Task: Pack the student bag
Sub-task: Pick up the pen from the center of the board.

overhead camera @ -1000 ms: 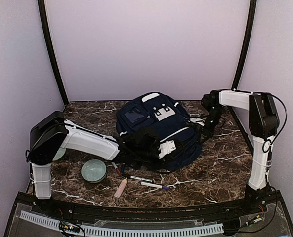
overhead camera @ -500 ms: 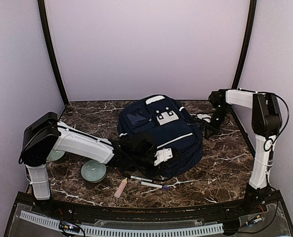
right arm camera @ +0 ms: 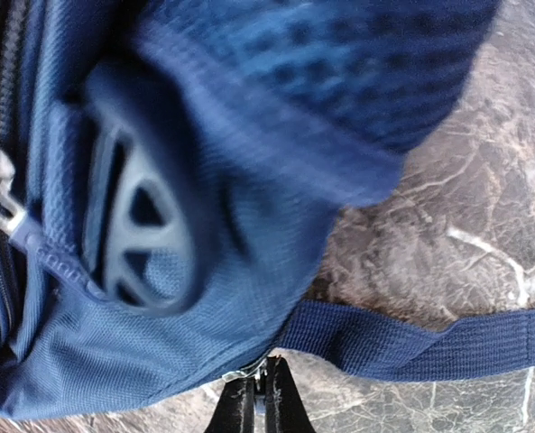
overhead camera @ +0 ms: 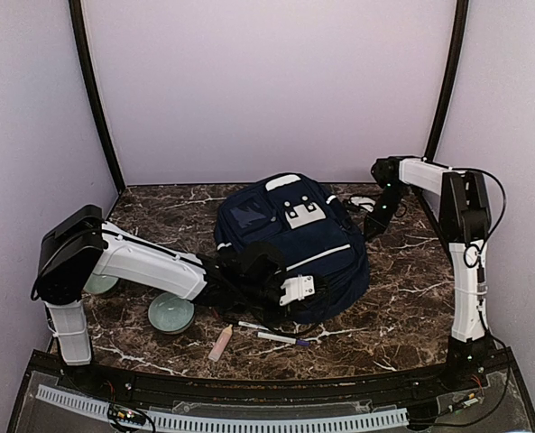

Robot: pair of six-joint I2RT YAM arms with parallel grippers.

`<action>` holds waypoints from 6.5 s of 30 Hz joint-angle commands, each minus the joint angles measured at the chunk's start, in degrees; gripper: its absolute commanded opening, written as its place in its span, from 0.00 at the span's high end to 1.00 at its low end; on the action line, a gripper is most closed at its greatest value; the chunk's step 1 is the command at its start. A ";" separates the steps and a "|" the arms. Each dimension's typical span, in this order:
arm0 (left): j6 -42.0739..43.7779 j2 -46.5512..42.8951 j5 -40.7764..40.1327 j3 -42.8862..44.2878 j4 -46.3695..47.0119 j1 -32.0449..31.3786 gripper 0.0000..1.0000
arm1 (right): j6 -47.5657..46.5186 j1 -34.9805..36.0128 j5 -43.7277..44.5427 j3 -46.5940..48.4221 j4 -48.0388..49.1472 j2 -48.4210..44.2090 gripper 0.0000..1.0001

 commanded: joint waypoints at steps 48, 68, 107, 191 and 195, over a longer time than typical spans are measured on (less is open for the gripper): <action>-2.63 -2.76 -11.59 3.38 -0.45 2.04 0.49 | 13.50 -0.02 -1.92 -37.06 29.53 -25.84 1.00; -0.43 11.16 -4.71 17.53 -2.91 2.07 0.98 | 13.38 0.11 1.26 -32.28 30.56 -19.68 1.00; -11.68 10.46 0.64 28.71 -3.91 1.81 0.51 | 24.16 -5.17 -16.17 -38.39 32.41 -53.88 0.01; -21.08 -38.71 -32.61 -12.78 -6.99 22.31 0.17 | 19.02 57.43 7.27 -39.06 25.83 -21.50 0.81; -21.04 -38.61 -32.44 -12.73 -6.95 22.25 0.18 | 18.39 57.42 7.81 -40.33 24.06 -22.45 0.91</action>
